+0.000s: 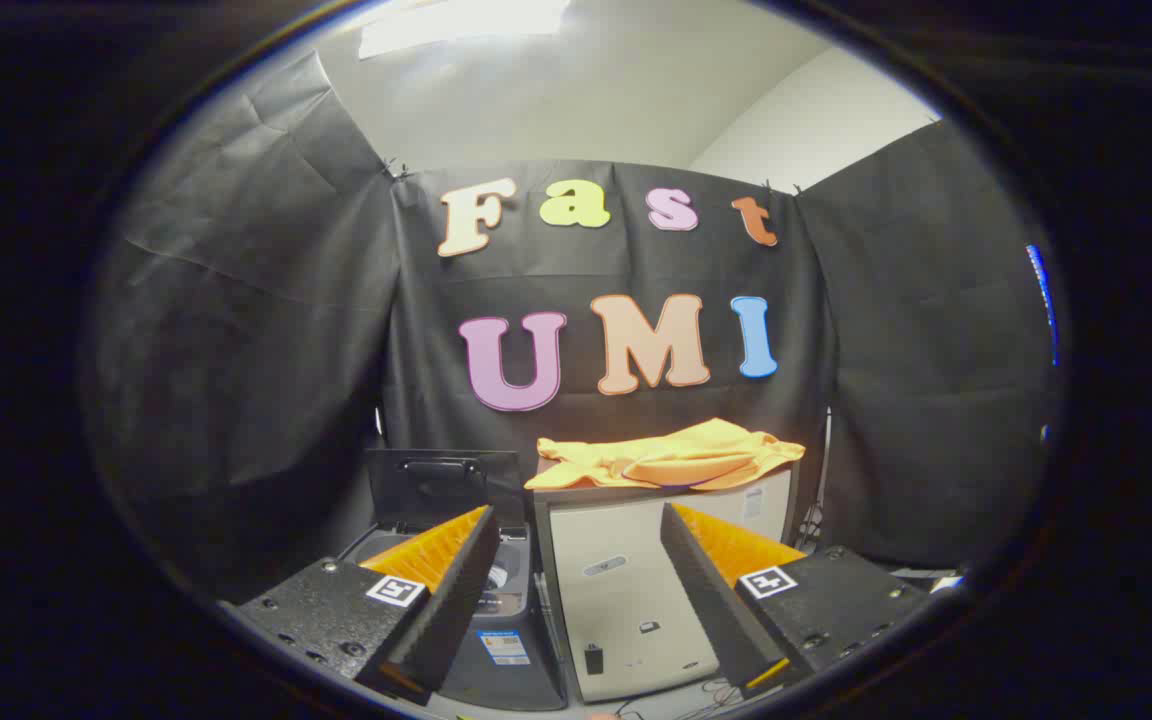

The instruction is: Put the clothes into the washing machine and then close the washing machine lid.

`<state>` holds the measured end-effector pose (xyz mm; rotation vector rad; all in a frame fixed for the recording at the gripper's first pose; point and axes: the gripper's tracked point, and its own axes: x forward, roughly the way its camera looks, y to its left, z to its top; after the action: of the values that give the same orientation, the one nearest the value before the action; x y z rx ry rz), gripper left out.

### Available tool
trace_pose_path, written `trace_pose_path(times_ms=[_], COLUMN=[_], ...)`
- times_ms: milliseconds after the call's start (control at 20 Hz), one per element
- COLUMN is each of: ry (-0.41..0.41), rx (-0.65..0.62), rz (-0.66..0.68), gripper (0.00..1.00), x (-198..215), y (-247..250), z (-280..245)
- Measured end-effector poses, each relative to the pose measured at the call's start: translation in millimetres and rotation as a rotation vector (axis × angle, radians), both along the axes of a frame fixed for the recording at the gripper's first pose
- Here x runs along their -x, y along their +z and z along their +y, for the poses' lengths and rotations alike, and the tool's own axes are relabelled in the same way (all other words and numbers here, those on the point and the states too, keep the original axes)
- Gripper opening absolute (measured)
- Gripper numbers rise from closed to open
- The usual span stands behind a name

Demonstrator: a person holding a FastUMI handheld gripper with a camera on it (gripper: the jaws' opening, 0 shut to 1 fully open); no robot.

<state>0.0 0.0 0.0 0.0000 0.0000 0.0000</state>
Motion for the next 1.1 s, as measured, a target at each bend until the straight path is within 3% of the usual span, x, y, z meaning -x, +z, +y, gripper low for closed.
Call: trace_pose_path(times_ms=[500, 1100], ry=[-0.019, -0.012], rx=[-0.044, -0.052], rz=[0.029, 0.025], gripper=[0.97, 0.96], x=[-8, -44], y=[-17, 1], z=[-15, -37])
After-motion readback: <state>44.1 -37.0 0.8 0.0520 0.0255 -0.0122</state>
